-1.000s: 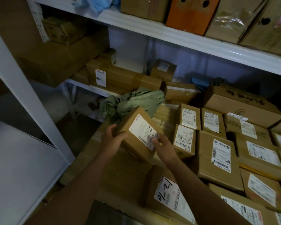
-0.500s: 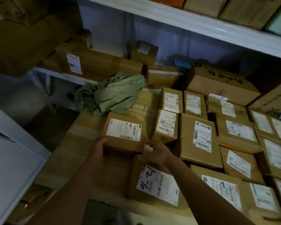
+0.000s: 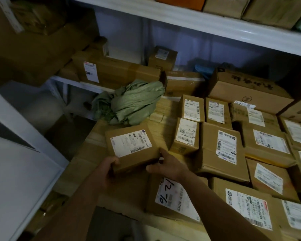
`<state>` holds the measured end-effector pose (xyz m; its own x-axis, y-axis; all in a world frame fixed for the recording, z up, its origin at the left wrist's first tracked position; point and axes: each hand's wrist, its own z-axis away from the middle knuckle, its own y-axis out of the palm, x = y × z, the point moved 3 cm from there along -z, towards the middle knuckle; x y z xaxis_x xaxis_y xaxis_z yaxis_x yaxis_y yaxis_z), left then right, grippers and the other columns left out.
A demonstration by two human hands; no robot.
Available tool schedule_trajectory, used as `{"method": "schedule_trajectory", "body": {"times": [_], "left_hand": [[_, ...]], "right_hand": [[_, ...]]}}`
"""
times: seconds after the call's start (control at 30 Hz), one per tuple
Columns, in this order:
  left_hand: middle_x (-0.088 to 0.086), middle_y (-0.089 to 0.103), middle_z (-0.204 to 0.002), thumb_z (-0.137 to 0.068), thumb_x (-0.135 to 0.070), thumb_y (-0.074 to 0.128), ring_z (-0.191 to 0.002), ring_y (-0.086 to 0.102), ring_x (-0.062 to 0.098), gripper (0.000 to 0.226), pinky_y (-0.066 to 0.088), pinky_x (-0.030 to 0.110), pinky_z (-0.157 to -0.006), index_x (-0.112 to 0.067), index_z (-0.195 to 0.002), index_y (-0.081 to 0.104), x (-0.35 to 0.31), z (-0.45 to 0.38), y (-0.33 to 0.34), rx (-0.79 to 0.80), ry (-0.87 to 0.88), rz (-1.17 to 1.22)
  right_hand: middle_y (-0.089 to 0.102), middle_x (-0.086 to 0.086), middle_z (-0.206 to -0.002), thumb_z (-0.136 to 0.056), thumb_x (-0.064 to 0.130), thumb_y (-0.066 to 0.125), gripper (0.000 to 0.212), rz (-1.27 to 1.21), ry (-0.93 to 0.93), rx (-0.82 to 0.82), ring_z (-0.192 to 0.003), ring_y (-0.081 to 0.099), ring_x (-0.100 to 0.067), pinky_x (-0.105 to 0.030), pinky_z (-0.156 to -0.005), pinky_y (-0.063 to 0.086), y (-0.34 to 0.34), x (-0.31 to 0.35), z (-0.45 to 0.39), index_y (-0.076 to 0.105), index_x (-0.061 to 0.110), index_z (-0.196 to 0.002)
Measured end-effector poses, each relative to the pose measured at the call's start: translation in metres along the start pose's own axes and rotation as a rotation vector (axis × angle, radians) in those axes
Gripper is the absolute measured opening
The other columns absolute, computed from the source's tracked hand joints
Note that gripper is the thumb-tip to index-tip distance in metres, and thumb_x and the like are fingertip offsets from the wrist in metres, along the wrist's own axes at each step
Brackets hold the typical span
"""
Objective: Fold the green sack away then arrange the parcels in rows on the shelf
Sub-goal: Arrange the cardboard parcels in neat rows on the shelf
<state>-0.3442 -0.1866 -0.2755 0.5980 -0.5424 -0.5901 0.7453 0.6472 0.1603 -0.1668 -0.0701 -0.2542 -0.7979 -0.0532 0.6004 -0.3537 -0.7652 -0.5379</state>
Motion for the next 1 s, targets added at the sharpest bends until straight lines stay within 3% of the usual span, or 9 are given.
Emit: {"method": "schedule_trajectory", "body": {"times": [0.1, 0.17, 0.3, 0.4, 0.57, 0.73, 0.8, 0.87, 1.0], "left_hand": [[0.019, 0.052, -0.119, -0.074, -0.011, 0.054, -0.102, 0.051, 0.038, 0.049, 0.047, 0.039, -0.068, -0.01, -0.123, 0.052, 0.01, 0.006, -0.026, 0.01, -0.075, -0.044], [0.019, 0.053, -0.115, -0.078, -0.007, 0.049, -0.099, 0.051, 0.036, 0.04, 0.047, 0.04, -0.069, -0.009, -0.117, 0.054, 0.017, 0.008, -0.032, 0.012, -0.078, 0.025], [0.016, 0.053, -0.1, -0.08, -0.002, 0.042, -0.087, 0.051, 0.033, 0.031, 0.044, 0.041, -0.063, -0.01, -0.108, 0.053, 0.032, 0.012, -0.026, -0.04, -0.067, 0.121], [0.016, 0.054, -0.101, -0.08, -0.001, 0.045, -0.088, 0.051, 0.035, 0.029, 0.045, 0.044, -0.062, -0.015, -0.105, 0.053, 0.04, 0.015, -0.021, -0.055, -0.059, 0.213], [0.016, 0.054, -0.107, -0.076, -0.004, 0.051, -0.096, 0.052, 0.037, 0.033, 0.049, 0.047, -0.07, -0.014, -0.108, 0.054, 0.046, 0.024, -0.014, -0.095, -0.044, 0.256], [0.011, 0.052, -0.09, -0.088, -0.014, 0.053, -0.079, 0.051, 0.028, 0.038, 0.048, 0.052, -0.089, -0.005, -0.125, 0.049, 0.05, 0.031, -0.002, -0.171, -0.004, 0.072], [0.012, 0.056, -0.11, -0.091, -0.032, 0.055, -0.099, 0.053, 0.03, 0.044, 0.037, 0.045, -0.103, -0.011, -0.129, 0.045, 0.042, 0.032, -0.004, -0.313, 0.163, 0.007], [0.01, 0.042, -0.141, -0.066, -0.07, 0.067, -0.127, 0.041, 0.034, 0.098, 0.031, 0.053, -0.109, -0.019, -0.141, 0.028, 0.037, 0.017, -0.015, -0.514, 0.259, -0.298], [0.013, 0.003, -0.158, -0.062, -0.052, 0.082, -0.144, 0.008, 0.038, 0.125, 0.017, 0.059, -0.114, -0.017, -0.151, 0.001, 0.018, 0.012, -0.015, -0.537, 0.333, -0.754]], "right_hand": [[0.034, -0.007, -0.151, -0.066, 0.048, 0.079, 0.115, 0.208, 0.01, 0.149, -0.134, 0.039, -0.027, -0.041, -0.106, 0.033, 0.011, 0.011, 0.002, 0.001, 0.03, -0.15], [0.039, -0.008, -0.147, -0.061, 0.05, 0.081, 0.116, 0.45, -0.008, 0.158, -0.13, 0.043, -0.027, -0.044, -0.104, 0.034, 0.015, 0.017, 0.004, 0.008, 0.028, -0.148], [0.006, -0.009, -0.16, -0.056, 0.049, 0.084, 0.136, 0.787, -0.036, 0.177, -0.144, 0.017, -0.033, -0.068, -0.111, 0.004, 0.016, 0.014, 0.011, -0.014, 0.03, -0.149], [-0.007, -0.006, -0.16, -0.058, 0.047, 0.084, 0.133, 0.783, -0.058, 0.184, -0.144, 0.015, -0.036, -0.066, -0.11, 0.018, 0.012, 0.01, 0.021, -0.015, 0.039, -0.147], [0.011, -0.009, -0.157, -0.059, 0.061, 0.078, 0.123, 0.614, -0.025, 0.054, -0.135, 0.034, -0.037, -0.055, -0.103, 0.038, 0.002, -0.015, 0.013, -0.006, 0.043, -0.147], [-0.001, -0.012, -0.16, -0.068, 0.068, 0.066, 0.113, 0.571, -0.022, -0.155, -0.143, 0.017, -0.04, -0.059, -0.109, 0.024, -0.013, -0.019, 0.01, -0.005, 0.035, -0.15], [-0.018, -0.009, -0.158, -0.061, 0.073, 0.068, 0.121, 0.591, -0.028, -0.105, -0.145, 0.001, -0.04, -0.065, -0.109, 0.014, -0.009, -0.021, 0.011, -0.007, 0.037, -0.149], [-0.029, -0.008, -0.155, -0.057, 0.07, 0.073, 0.127, 0.647, -0.037, -0.056, -0.145, -0.011, -0.04, -0.071, -0.107, 0.009, -0.005, -0.025, 0.014, -0.01, 0.039, -0.148], [-0.028, -0.009, -0.156, -0.061, 0.07, 0.07, 0.121, 0.653, 0.067, -0.137, -0.143, 0.011, -0.042, -0.065, -0.105, 0.029, -0.003, -0.028, 0.021, -0.008, 0.04, -0.148]]}}
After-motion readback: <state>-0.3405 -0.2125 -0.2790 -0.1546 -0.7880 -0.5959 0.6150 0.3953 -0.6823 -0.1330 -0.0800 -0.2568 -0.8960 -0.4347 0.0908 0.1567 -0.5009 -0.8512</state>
